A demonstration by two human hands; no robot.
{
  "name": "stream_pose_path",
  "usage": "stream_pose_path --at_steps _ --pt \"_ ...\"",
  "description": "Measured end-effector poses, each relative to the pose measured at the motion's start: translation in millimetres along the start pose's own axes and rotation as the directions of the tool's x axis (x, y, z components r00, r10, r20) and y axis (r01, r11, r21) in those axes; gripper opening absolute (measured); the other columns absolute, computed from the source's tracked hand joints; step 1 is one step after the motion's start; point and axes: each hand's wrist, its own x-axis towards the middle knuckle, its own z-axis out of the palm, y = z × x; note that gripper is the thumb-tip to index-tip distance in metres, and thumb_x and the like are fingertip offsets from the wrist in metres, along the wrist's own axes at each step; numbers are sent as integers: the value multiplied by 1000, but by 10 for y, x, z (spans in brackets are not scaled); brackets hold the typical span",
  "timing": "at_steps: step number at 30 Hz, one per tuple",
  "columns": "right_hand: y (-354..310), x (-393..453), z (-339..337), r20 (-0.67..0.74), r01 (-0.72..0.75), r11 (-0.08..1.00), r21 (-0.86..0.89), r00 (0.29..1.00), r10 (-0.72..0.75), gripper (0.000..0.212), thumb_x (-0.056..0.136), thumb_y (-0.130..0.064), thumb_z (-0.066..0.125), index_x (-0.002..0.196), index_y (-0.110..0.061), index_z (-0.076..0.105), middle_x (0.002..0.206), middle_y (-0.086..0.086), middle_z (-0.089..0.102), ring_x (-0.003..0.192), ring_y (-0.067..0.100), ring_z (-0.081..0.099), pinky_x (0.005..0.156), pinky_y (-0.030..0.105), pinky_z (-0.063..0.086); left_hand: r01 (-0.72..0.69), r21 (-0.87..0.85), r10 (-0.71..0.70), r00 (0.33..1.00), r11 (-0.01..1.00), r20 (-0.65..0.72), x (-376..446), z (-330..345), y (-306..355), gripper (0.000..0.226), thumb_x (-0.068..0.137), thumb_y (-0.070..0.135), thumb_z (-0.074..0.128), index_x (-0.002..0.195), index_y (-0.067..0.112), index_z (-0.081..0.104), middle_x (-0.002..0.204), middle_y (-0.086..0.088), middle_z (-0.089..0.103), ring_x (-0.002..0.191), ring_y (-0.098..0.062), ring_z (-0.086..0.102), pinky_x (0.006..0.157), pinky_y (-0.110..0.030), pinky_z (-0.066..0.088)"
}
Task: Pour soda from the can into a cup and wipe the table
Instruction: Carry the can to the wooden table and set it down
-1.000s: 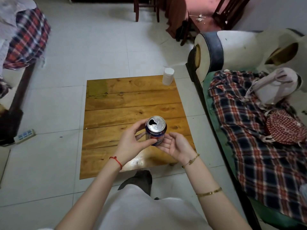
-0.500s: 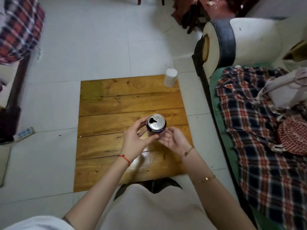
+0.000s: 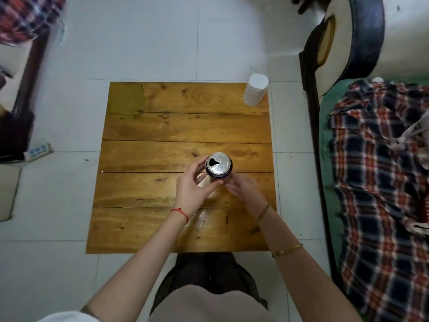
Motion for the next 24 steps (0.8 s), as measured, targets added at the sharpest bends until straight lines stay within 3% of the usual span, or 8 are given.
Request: stream_pose_path --at_steps 2,5,7,10,14,17,24 --pt "115 172 -47 -8 39 997 -71 999 -40 25 100 -1 40 101 -5 65 68 -4 71 59 -1 67 60 12 53 20 2 -20 1000 1000 0 80 52 -212 67 69 1 85 129 14 58 122 14 63 116 6 58 98 -18 48" --pt "293 398 -108 -8 128 962 -243 991 -134 37 93 3 49 83 -27 69 74 -13 69 77 1 64 77 17 52 59 -3 -59 998 998 5 182 120 -530 67 69 3 86 127 18 59 123 11 65 119 -1 59 101 -25 49" --pt "410 561 -132 -11 166 933 -319 984 -179 38 89 2 54 76 -31 67 72 -18 68 78 1 62 76 15 51 76 -12 -77 997 997 -2 227 165 -747 67 67 4 87 126 21 59 123 10 65 121 -4 59 103 -30 49" --pt "570 762 -175 -57 181 899 -399 973 -222 28 87 -2 60 86 -30 68 79 -14 67 86 10 63 82 26 53 92 -38 -93 996 995 -7 259 225 -970 67 65 0 87 123 24 61 123 9 67 121 -6 59 105 -36 49" --pt "783 985 -230 -62 204 817 -539 958 -280 29 88 -8 59 109 -24 70 85 -11 65 77 4 58 63 8 45 126 -69 -128 991 990 -23 320 282 -1275 68 64 -1 87 118 32 62 121 10 68 120 -4 60 105 -38 49" --pt "866 1091 -232 -78 226 782 -581 941 -330 30 89 -11 62 117 -20 69 91 -6 67 88 5 59 72 15 42 127 -78 -129 991 989 -22 378 316 -1433 67 65 -1 87 123 22 62 124 7 67 121 -5 60 105 -37 49" --pt "1001 1226 -239 -86 273 710 -649 901 -425 33 88 -7 62 120 -11 66 93 -6 60 87 7 54 70 6 32 121 -65 -123 992 991 -25 432 347 -1596 69 65 -3 86 127 13 60 125 3 66 120 -5 60 104 -33 49"
